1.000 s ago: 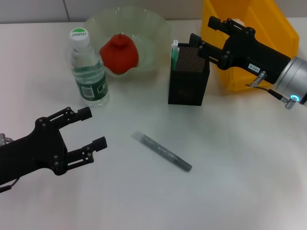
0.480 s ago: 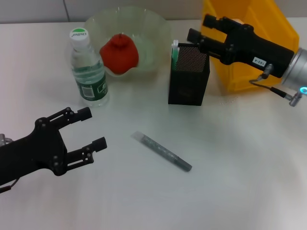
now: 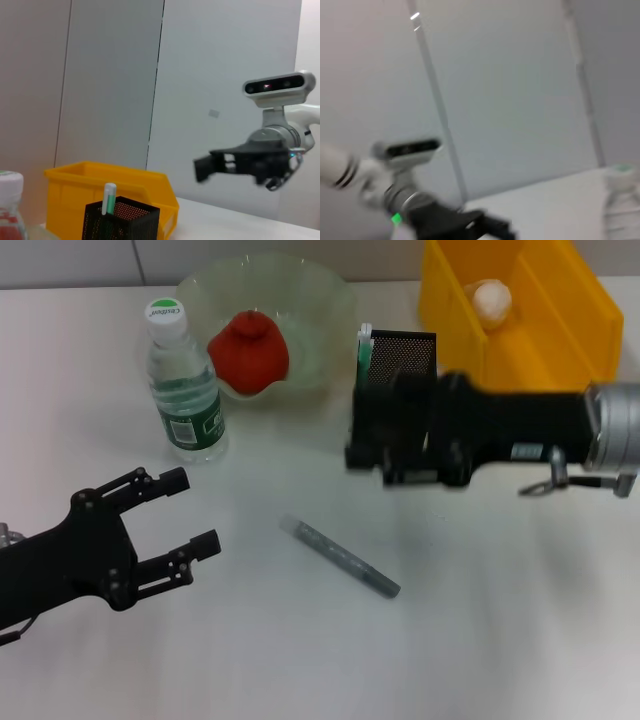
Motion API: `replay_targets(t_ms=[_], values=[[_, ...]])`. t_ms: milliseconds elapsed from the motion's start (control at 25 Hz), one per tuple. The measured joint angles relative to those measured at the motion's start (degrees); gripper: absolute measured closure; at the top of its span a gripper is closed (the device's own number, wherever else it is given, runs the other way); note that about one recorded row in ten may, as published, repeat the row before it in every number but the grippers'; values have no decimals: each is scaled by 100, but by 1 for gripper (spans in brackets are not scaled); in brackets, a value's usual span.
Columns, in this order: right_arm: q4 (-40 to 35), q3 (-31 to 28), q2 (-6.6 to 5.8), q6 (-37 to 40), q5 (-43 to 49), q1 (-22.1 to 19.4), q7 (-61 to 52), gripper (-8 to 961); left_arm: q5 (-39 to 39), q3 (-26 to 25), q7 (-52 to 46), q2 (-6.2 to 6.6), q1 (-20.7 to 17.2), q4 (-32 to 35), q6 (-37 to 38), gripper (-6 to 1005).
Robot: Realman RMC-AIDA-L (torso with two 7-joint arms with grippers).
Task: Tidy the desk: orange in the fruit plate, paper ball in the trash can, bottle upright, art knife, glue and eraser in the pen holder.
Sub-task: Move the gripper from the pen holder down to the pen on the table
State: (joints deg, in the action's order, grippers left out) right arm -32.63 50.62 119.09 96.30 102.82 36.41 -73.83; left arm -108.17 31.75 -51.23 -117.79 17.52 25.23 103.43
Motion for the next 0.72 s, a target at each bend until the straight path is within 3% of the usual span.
replay_targets(t_ms=[200,560,720], values=[[-52,340,-4,-34,25,46,-76,234,-6,2,0,2,-6,0,1,216],[-79,306,-2,-47,31,52,-160,234,2,21,0,2,-45,0,1,216],[-654,366,-15,-113,458,163,-1220,235,-6,25,0,3,-49,0,1,216]])
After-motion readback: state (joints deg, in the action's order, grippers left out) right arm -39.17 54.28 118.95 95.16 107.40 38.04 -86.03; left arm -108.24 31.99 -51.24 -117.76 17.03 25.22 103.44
